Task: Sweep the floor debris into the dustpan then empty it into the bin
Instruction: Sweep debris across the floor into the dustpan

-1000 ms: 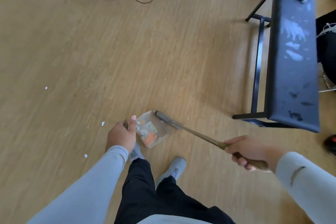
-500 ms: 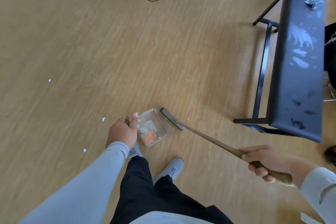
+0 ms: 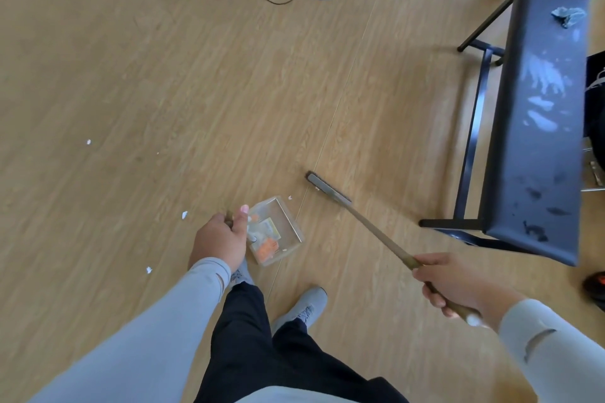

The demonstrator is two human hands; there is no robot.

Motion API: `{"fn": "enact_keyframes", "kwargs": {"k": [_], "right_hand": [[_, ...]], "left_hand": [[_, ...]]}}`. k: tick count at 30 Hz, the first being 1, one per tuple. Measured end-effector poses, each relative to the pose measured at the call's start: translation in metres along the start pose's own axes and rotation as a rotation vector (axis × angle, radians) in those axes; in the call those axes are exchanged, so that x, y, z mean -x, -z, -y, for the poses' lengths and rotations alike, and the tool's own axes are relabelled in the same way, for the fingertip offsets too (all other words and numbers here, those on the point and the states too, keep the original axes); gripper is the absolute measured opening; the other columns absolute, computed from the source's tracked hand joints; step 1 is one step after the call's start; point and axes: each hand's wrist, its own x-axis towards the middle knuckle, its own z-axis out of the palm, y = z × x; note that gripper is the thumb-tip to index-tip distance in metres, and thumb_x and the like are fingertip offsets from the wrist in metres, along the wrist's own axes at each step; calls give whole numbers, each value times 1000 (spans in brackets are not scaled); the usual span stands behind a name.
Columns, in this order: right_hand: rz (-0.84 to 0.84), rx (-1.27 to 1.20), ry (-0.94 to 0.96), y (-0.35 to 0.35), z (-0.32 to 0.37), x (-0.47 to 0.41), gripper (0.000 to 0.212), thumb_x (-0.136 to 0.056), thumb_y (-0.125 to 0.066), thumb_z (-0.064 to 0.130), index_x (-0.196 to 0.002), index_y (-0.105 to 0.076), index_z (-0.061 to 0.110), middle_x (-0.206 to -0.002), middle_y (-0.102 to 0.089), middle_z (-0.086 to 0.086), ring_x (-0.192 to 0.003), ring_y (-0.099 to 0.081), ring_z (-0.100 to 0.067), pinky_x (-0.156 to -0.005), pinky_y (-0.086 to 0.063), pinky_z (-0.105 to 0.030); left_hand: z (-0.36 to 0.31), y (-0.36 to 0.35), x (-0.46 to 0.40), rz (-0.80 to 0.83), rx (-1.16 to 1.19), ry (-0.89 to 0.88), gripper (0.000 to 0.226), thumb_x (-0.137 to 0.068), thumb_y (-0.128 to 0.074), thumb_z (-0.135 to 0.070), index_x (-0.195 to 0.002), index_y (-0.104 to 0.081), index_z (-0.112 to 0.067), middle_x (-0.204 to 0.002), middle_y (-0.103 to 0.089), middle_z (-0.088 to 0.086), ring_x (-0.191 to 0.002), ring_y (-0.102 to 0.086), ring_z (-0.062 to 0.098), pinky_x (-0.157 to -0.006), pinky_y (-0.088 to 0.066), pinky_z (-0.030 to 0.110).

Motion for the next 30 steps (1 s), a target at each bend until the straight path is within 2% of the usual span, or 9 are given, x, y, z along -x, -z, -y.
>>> {"fn": "enact_keyframes", "kwargs": {"k": [3, 5, 7, 10, 13, 17, 22, 25, 30], "right_hand": [[-19, 235, 23, -39, 22, -7, 19, -97, -54, 10, -108, -68, 19, -65, -62, -9, -47, -51, -18, -45, -44, -28], [-4, 440, 49, -66, 30, -4, 24, -94, -51, 7, -109, -68, 17, -74, -68, -10, -55, -59, -19, -52, -50, -29], [46, 531, 46, -75, 32, 3, 29, -93, -48, 6, -112, -68, 15, -74, -69, -10, -58, -62, -21, -55, -51, -31], [172, 290, -15, -39, 29, 20, 25, -96, -53, 11, -114, -69, 18, -64, -58, -9, -47, -47, -16, -42, -40, -26], [219, 48, -77, 5, 16, 35, 25, -98, -58, 11, -119, -68, 20, -68, -54, -13, -48, -42, -16, -40, -35, -26], [224, 70, -114, 7, -2, 44, 28, -98, -58, 12, -120, -68, 27, -71, -55, -14, -50, -42, -17, -43, -34, -28], [106, -10, -135, -11, 0, 28, 24, -100, -56, 12, -122, -62, 20, -66, -56, -13, -47, -44, -15, -41, -37, -26], [116, 6, -162, -12, 6, 24, 21, -102, -54, 15, -121, -63, 16, -71, -62, -15, -48, -47, -16, -42, -41, -27], [59, 279, -119, -16, 14, 27, 19, -101, -53, 16, -114, -67, 19, -70, -71, -11, -51, -51, -16, -46, -42, -26]], "left_hand": [[2, 0, -1, -3, -4, -14, 66, -93, -31, -79, -98, -60, -20, -84, -64, -3, -74, -60, 22, -65, -45, 37], [2, 1, -3, -3, -2, -13, 68, -93, -31, -79, -102, -62, -19, -81, -61, -6, -73, -58, 21, -65, -44, 37], [3, 1, -4, -3, 3, -10, 72, -94, -32, -79, -109, -65, -16, -85, -63, -4, -77, -60, 23, -67, -45, 38], [2, 0, -2, 10, 17, -1, 75, -94, -33, -78, -118, -64, -14, -94, -67, 1, -85, -64, 28, -69, -46, 38], [1, 0, 0, 20, 29, 15, 69, -93, -33, -78, -107, -63, -17, -88, -68, 0, -76, -62, 24, -64, -45, 37], [0, 2, 2, 9, 14, 13, 63, -93, -33, -78, -93, -58, -20, -78, -63, -4, -66, -58, 15, -53, -38, 31], [1, 2, 2, 10, 23, 11, 61, -94, -35, -77, -95, -59, -21, -78, -62, -6, -67, -57, 13, -54, -37, 31], [3, 2, 3, 7, 15, 6, 62, -94, -34, -77, -95, -59, -20, -79, -62, -6, -66, -56, 12, -52, -36, 30], [2, 3, 4, 17, 23, 13, 64, -94, -34, -76, -95, -61, -18, -80, -63, -4, -67, -57, 13, -52, -37, 29]]}}
